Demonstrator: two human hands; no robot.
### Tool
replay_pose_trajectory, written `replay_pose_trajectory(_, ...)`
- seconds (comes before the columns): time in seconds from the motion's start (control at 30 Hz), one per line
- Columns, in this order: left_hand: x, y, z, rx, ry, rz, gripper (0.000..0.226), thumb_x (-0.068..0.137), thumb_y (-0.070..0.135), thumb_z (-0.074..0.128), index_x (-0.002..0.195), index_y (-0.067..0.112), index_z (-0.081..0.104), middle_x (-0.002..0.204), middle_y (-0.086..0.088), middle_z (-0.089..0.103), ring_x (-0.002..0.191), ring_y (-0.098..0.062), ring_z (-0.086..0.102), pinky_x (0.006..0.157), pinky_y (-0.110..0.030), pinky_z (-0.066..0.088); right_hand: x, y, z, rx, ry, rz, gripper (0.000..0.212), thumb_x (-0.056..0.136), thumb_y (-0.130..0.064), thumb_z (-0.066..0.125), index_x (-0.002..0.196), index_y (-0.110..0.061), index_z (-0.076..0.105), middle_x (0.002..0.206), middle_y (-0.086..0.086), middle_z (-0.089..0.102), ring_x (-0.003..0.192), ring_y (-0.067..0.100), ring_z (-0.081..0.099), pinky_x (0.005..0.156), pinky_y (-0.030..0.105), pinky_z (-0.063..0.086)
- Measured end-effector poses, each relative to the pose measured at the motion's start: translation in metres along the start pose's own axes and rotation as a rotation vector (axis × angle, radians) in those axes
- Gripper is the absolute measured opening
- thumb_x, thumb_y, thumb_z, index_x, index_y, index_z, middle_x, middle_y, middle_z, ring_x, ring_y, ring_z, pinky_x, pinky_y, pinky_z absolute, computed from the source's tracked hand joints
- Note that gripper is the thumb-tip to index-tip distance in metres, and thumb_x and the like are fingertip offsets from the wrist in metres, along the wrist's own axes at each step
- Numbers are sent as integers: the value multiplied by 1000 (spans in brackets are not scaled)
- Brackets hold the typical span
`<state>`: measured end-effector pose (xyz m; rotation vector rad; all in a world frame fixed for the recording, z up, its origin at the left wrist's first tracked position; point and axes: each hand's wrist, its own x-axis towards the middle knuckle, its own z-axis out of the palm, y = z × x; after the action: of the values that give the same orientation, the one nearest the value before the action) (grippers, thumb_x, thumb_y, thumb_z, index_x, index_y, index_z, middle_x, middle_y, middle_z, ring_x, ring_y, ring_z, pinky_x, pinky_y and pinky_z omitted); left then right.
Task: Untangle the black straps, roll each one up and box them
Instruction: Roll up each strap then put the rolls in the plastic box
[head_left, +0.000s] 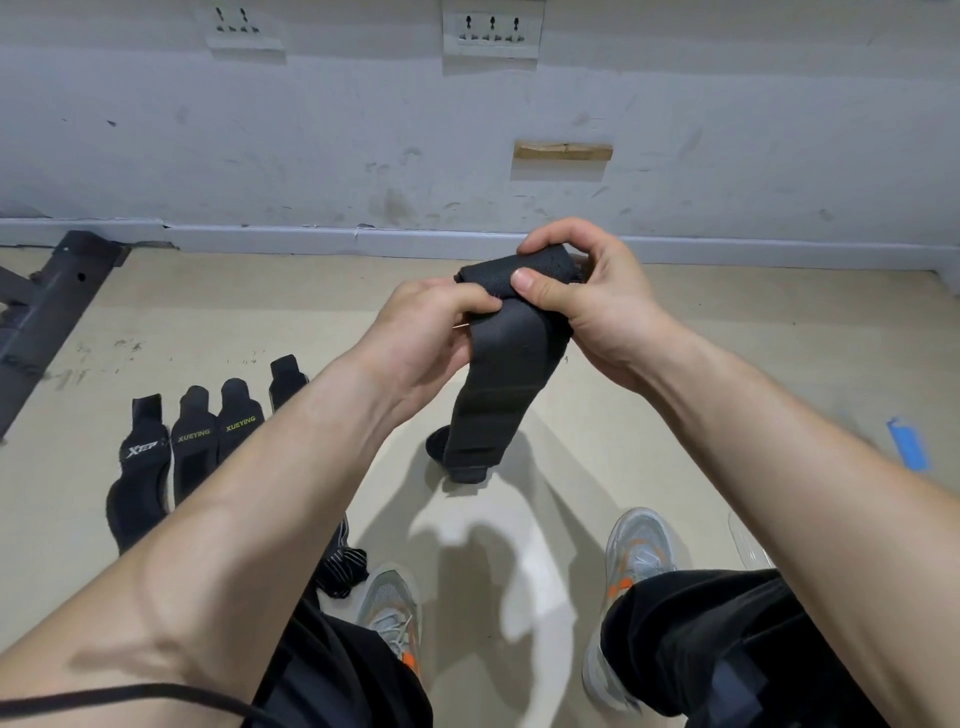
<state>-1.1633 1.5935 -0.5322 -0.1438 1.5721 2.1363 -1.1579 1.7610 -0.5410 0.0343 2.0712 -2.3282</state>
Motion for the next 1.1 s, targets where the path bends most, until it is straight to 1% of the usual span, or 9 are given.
replay_pose_trajectory(0.1, -1, 4, -1, 11, -51, 16, 18, 99, 11, 60, 90, 5, 75, 88, -10, 76, 85, -19, 74, 74, -23, 59, 1, 0, -2, -8, 7, -16, 23, 72, -9, 78, 89, -20, 66, 83, 5, 69, 78, 23, 66, 73, 36, 56)
replay_pose_trajectory(0.17, 1, 2, -3, 107, -30, 75, 28, 101, 17, 60, 80, 8, 76, 80, -7, 76, 77, -15, 74, 69, -21, 58, 1, 1, -1, -5, 3, -4, 25, 71, -9, 78, 90, -19, 66, 85, 8, 69, 81, 25, 66, 76, 38, 57)
replay_pose_trajectory(0.23, 4, 1, -5, 178, 25, 120, 19, 99, 15, 63, 92, 3, 75, 89, -12, 77, 81, -18, 74, 71, -25, 59, 0, 1, 1, 9, -6, 36, 27, 74, -8, 79, 96, -19, 66, 85, 8, 69, 80, 25, 66, 76, 38, 57)
replay_pose_trajectory(0.37, 9, -1, -10, 245, 72, 154, 23, 97, 10, 67, 114, -4, 70, 111, -24, 74, 103, -33, 73, 94, -41, 58, -1, -2, 1, 51, -48, 208, 32, 92, -9, 72, 120, -17, 60, 95, 5, 71, 84, 21, 70, 73, 37, 57)
replay_pose_trajectory(0.5, 9, -3, -11, 305, 137, 202, 20, 94, 3, 68, 115, 4, 67, 93, -7, 77, 86, -20, 75, 82, -33, 59, -3, -2, 0, -197, -114, 230, 16, 103, -32, 57, 112, -19, 59, 92, -10, 71, 80, 8, 71, 70, 32, 59)
replay_pose_trajectory(0.57, 9, -4, -11, 380, 154, 237, 21, 92, 4, 72, 111, 11, 66, 81, 2, 76, 75, -14, 71, 78, -30, 58, -2, -1, 3, -199, -82, 233, 31, 106, -42, 46, 114, -16, 60, 94, -7, 70, 81, 9, 69, 69, 30, 56)
replay_pose_trajectory(0.7, 7, -5, -8, 478, 157, 329, 22, 90, 6, 74, 101, 23, 66, 79, 6, 70, 71, -12, 64, 72, -27, 55, 0, 6, 4, -169, -3, 106, 20, 104, -36, 53, 96, -22, 63, 90, 0, 65, 84, 16, 63, 77, 35, 50)
replay_pose_trajectory(0.9, 7, -5, -8, 250, 18, 247, 24, 94, 0, 67, 109, 17, 61, 89, -6, 71, 78, -21, 67, 77, -35, 56, -1, 3, 2, 11, -15, 74, 8, 102, -13, 58, 97, -18, 60, 76, 1, 63, 69, 16, 61, 64, 30, 52)
replay_pose_trajectory(1.1, 3, -2, -1, -163, -109, 104, 28, 98, -5, 55, 117, 15, 59, 101, -13, 71, 95, -27, 70, 88, -33, 59, 1, 4, 3, 51, -29, -1, 11, 89, -18, 65, 98, -20, 60, 79, 2, 63, 72, 20, 60, 67, 32, 51)
